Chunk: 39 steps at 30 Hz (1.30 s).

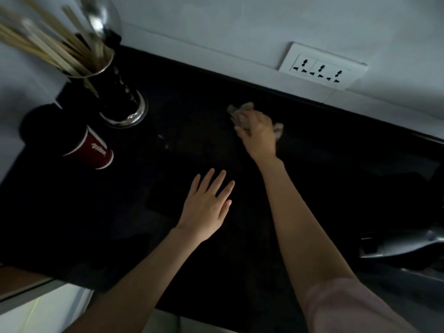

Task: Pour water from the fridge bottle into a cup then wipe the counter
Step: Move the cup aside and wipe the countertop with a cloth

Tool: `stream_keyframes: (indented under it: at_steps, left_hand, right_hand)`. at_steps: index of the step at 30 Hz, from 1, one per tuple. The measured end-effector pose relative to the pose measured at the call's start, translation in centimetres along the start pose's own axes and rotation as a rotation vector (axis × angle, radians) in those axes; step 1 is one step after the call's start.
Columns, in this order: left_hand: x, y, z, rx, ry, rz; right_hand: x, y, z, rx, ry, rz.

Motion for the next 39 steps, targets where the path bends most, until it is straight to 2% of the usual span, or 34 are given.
stream_keyframes:
  at_steps: [4,7,10,14,17,19,21,23,25,29,33,36,39]
  left_hand:
    - [2.7,1.4,1.2,-0.04,-0.015,0.123]
    - [5.6,3.0,1.6,-0.048,-0.02,0.223]
    - [7.8,4.4,1.7,-0.028,-0.032,0.268]
    - [9.5,5.8,1.4,0.006,-0.039,0.316]
    - [9.8,6.4,1.1,0.032,-0.046,0.329]
    - [9.8,6.5,0.9,0.046,-0.037,0.334]
    - [9.8,6.6,0.7,0.047,-0.033,0.339]
    - [9.8,6.6,0.6,0.048,-0.029,0.342]
    - [9.9,6.6,0.5,0.06,-0.022,0.348]
    - [10.0,6.5,0.4,0.073,-0.005,0.347]
    - [10.0,6.6,0.3,0.069,0.017,0.346]
    - [10.0,6.6,0.3,0.071,0.033,0.349]
    - [10.1,6.6,0.2,0.069,0.036,0.344]
  right_hand:
    - [5.5,2.5,-2.1,0.091,-0.065,0.252]
    - [6.2,7.4,-1.1,0.042,-0.067,0.273]
    - [4.4,9.8,-0.1,-0.009,-0.031,0.2]
    - [1.7,4.5,-0.4,-0.074,0.034,-0.039]
    - [3.0,-1.7,-2.2,-0.041,0.006,-0.097]
    - [5.4,-4.0,-4.0,0.037,-0.024,-0.024]
    - [8.0,-3.9,-5.4,0.092,-0.06,0.139]
    - [9.7,-1.5,-5.4,0.121,-0.097,0.279]
    - [9.9,1.8,-4.3,0.132,-0.107,0.326]
    - [6.9,5.8,-2.1,0.042,-0.058,0.217]
    - [5.5,-0.4,-3.6,-0.039,0.016,0.091]
    - [7.2,-6.3,-5.9,0.004,-0.003,0.109]
    - [9.9,-7.8,-7.8,0.068,-0.015,0.21]
Point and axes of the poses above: each hand's wrist, its own y-axis away from the middle knuckle, its own z-axis out of the back of the hand, x = y × z, the point moved 1 cm from there along -y, towards the middle knuckle, and after that the axes turned 11 degrees about z, right-handed, at the moved point
